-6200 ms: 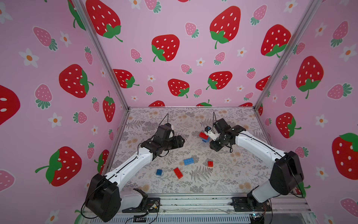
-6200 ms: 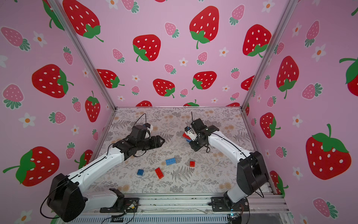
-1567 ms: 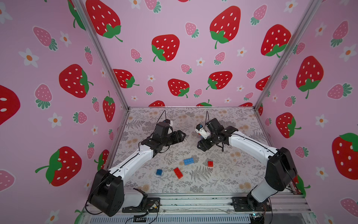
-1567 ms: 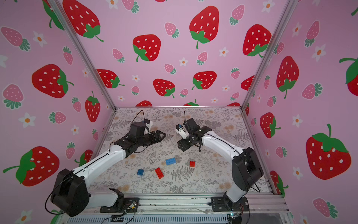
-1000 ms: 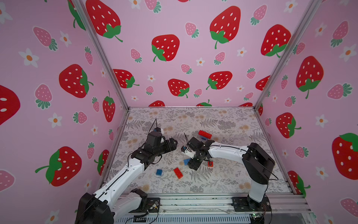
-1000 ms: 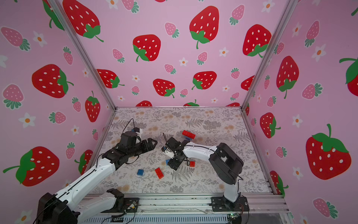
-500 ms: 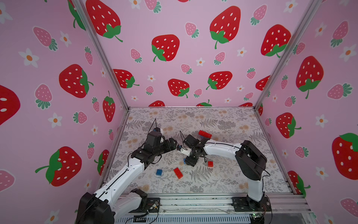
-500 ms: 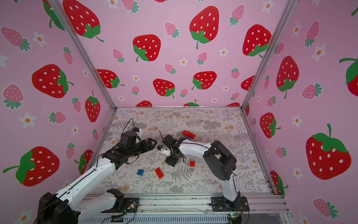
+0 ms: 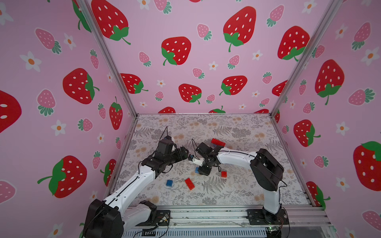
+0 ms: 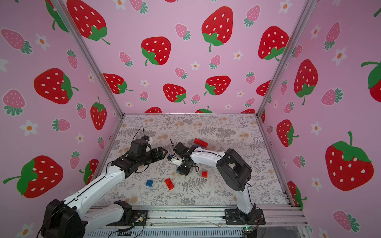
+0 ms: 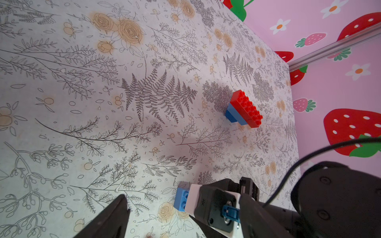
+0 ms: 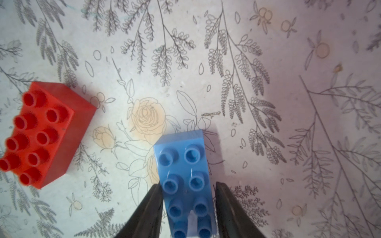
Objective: Assemble a heart with lego
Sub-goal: Pick up the lego brick from the center of the board.
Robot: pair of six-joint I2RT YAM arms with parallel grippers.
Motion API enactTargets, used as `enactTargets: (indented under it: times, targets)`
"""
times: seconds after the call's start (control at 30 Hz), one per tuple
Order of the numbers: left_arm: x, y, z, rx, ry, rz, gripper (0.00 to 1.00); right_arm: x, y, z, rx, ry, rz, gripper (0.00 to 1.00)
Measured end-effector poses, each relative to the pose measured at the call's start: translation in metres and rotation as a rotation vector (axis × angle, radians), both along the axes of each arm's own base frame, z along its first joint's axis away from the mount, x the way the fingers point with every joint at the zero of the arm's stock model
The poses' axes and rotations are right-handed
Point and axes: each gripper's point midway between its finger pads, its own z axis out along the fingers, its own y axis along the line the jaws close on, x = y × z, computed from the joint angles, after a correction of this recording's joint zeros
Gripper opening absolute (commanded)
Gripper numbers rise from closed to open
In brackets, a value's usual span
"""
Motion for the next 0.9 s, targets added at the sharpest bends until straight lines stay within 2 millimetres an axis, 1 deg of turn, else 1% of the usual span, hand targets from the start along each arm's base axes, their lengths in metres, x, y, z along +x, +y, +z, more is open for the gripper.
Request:
enactTargets:
  times: [0.1, 0.2, 0.4, 0.57, 0.63, 0.73, 0.8, 0.9]
  targets:
    - [0.001, -0.001, -0.001, -0.002, -0.001, -0.001, 0.88, -0.001, -0.002, -0.001, -0.007, 0.003, 0.007, 0.50]
    - [0.002, -0.002, -0.001, -0.006, -0.001, -0.005, 0.88, -0.001, -0.003, -0.001, -0.011, 0.006, 0.013, 0.43]
    - [0.002, -0.003, 0.000, -0.008, -0.002, -0.007, 0.88, -0.002, -0.002, 0.000, 0.004, 0.023, 0.014, 0.35]
    - [0.003, -0.003, 0.001, -0.010, -0.008, -0.007, 0.88, 0.003, -0.005, 0.005, 0.020, 0.037, -0.003, 0.34]
    - [0.004, -0.004, 0.003, -0.015, -0.017, -0.008, 0.88, 0.007, -0.008, 0.013, 0.034, 0.032, -0.017, 0.34]
    - [0.007, -0.006, 0.007, -0.029, -0.034, -0.008, 0.87, 0.021, -0.016, 0.042, 0.072, 0.000, -0.051, 0.34]
    - [0.010, -0.008, 0.010, -0.040, -0.046, -0.010, 0.86, 0.037, -0.022, 0.066, 0.106, -0.037, -0.078, 0.34]
    - [0.018, -0.014, 0.013, -0.055, -0.053, -0.017, 0.85, 0.065, -0.033, 0.094, 0.143, -0.091, -0.117, 0.34]
